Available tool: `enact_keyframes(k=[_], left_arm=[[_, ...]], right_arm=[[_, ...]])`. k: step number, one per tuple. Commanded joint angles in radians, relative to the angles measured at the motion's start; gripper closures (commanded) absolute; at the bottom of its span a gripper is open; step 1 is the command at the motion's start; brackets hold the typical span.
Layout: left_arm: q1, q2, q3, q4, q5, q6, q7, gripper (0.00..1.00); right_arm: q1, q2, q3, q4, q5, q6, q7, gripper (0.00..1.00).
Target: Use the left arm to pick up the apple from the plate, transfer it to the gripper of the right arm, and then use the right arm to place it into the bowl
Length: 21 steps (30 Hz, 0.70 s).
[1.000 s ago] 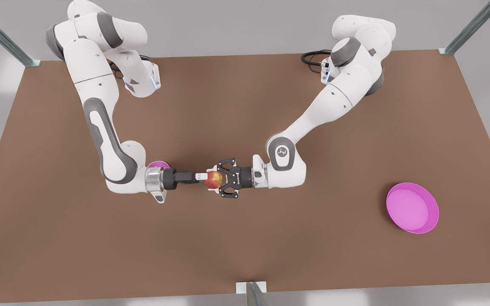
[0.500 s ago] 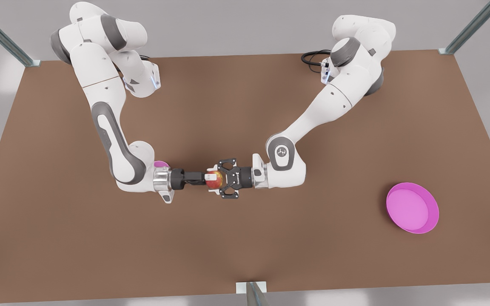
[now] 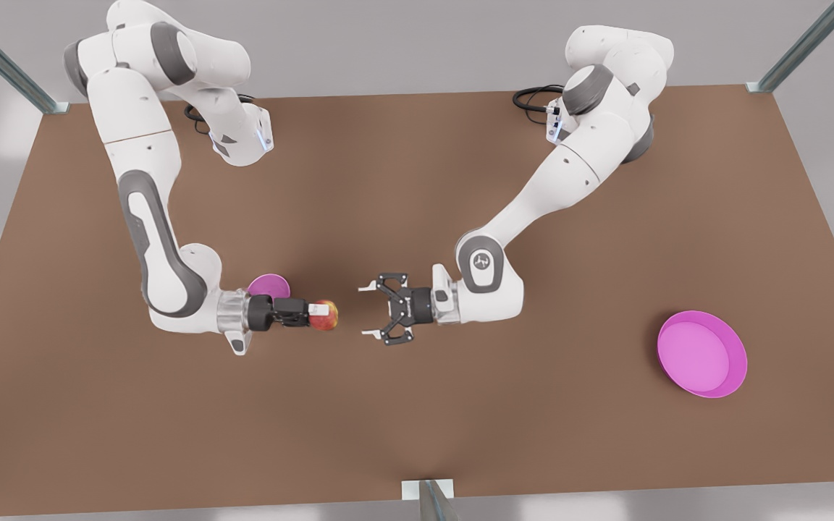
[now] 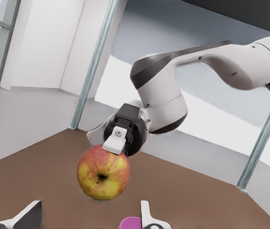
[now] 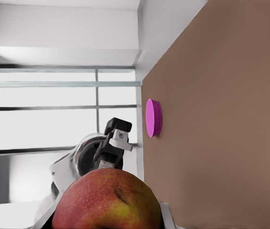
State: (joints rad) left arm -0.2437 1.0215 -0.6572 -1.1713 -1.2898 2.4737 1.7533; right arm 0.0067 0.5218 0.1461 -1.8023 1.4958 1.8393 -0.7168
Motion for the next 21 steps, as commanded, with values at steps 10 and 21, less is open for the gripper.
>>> enact_keyframes(k=[10, 21], left_arm=[[0.343, -0.687, 0.220, -0.031, 1.472, -1.154, -1.835, 0.00], [0.150, -0.861, 0.688, -0.258, 1.311, -0.886, -1.744, 0.00]], right_arm=[[-0.137, -0.120, 0.001, -0.048, -0.663, -0.078, -0.027, 0.40], [-0.154, -0.126, 0.001, -0.078, -0.821, -0.014, -0.038, 0.40]])
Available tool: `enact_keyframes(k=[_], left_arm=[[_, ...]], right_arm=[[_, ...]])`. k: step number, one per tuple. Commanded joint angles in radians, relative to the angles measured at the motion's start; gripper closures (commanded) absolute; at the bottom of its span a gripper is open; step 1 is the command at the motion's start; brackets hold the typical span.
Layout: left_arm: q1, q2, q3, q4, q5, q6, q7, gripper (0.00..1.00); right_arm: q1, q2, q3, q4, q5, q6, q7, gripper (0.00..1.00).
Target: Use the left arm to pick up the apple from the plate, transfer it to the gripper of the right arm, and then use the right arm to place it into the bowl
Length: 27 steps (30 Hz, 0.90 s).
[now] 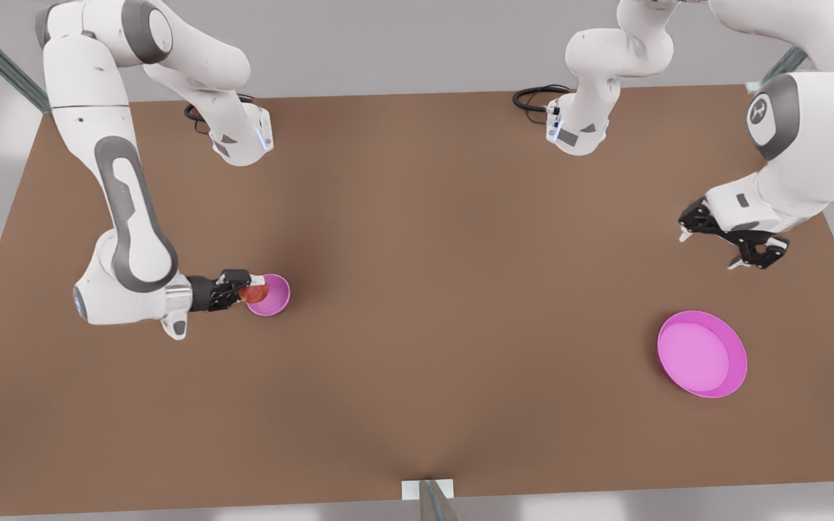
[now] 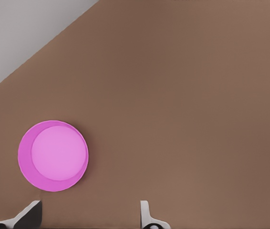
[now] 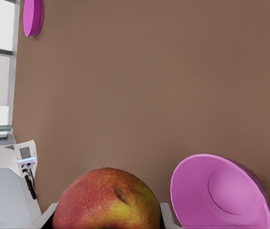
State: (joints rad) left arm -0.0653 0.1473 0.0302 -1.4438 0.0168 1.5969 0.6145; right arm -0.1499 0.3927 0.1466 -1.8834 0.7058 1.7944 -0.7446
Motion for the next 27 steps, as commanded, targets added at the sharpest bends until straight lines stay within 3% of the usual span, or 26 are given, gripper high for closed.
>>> enact_keyframes(k=[1, 16, 20, 24, 26, 27], left_arm=[[-0.028, 0.040, 0.002, 0.039, 0.006, -0.009, -0.605, 0.00], [-0.027, 0.112, 0.008, 0.082, 0.008, 0.003, -0.742, 0.00], [-0.027, 0.113, 0.008, 0.082, 0.008, 0.003, -0.751, 0.00], [-0.027, 0.113, 0.008, 0.082, 0.008, 0.003, -0.751, 0.00], [-0.027, 0.113, 0.008, 0.080, 0.008, 0.003, -0.751, 0.00], [-0.027, 0.113, 0.008, 0.082, 0.008, 0.003, -0.759, 0.00]], right_arm=[[0.003, 0.005, 0.001, -0.009, -0.031, 0.046, -0.010, 0.40], [0.020, 0.040, 0.002, -0.097, -0.075, 0.177, -0.021, 0.35], [0.020, 0.038, 0.002, -0.095, -0.081, 0.177, -0.019, 0.02], [0.016, 0.038, 0.001, -0.075, -0.095, 0.171, -0.018, 0.00], [0.010, 0.025, 0.001, 0.045, -0.219, 0.143, 0.002, 0.00], [0.019, 0.028, 0.001, 0.189, -0.320, 0.094, 0.071, 0.00]])
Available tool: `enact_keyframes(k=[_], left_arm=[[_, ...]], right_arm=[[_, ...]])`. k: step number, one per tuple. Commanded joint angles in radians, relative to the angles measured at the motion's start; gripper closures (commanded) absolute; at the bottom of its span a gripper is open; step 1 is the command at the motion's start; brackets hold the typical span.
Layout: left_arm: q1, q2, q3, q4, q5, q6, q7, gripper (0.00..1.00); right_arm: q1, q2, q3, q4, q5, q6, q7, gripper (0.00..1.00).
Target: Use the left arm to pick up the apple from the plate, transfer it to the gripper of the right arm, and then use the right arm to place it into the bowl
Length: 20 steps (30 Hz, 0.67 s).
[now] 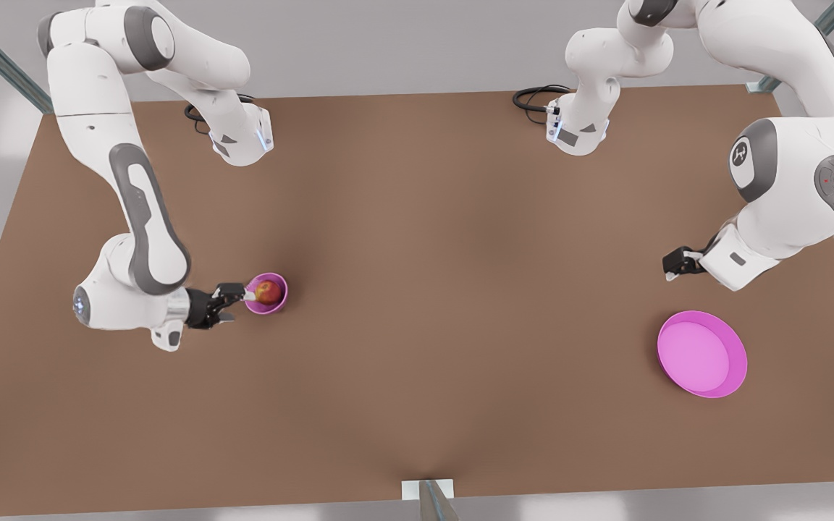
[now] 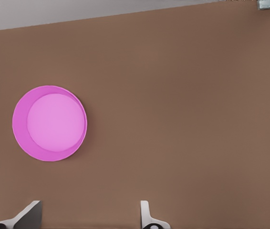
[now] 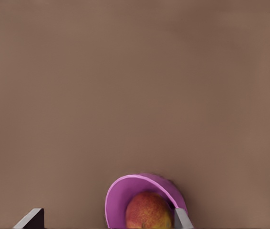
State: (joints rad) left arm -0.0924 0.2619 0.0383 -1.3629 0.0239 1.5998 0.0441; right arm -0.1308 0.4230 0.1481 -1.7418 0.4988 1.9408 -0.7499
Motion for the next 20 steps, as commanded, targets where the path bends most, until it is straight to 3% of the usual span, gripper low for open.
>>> enact_keyframes(k=[1, 3, 4, 5, 9, 11, 20], left_arm=[[-0.001, -0.001, 0.000, 0.001, 0.001, 0.000, -0.188, 0.00], [-0.001, 0.000, 0.000, 0.001, 0.002, 0.000, -0.188, 0.00], [-0.001, 0.000, 0.000, 0.001, 0.002, 0.002, -0.201, 0.00], [-0.001, 0.000, 0.000, 0.001, 0.002, 0.003, -0.217, 0.00], [-0.007, 0.022, -0.002, 0.022, 0.002, 0.003, -0.230, 0.00], [-0.010, 0.026, -0.003, 0.024, 0.002, 0.002, -0.231, 0.00], [-0.012, 0.026, -0.005, 0.024, 0.001, 0.000, -0.231, 0.00]], right_arm=[[0.019, -0.004, 0.004, 0.144, -0.230, -0.098, 0.168, 0.00], [0.062, -0.044, 0.045, 0.343, -0.483, -0.195, 0.390, 0.00], [0.072, -0.069, 0.119, 0.395, -0.601, -0.250, 0.530, 0.00], [0.069, -0.099, 0.143, 0.412, -0.602, -0.328, 0.691, 0.00], [0.025, -0.220, 0.108, 0.332, -0.600, -0.332, 0.776, 0.00], [0.079, -0.264, -0.027, 0.269, -0.598, -0.272, 0.811, 0.00], [0.102, -0.217, -0.019, 0.281, -0.575, -0.264, 0.860, 0.00]])
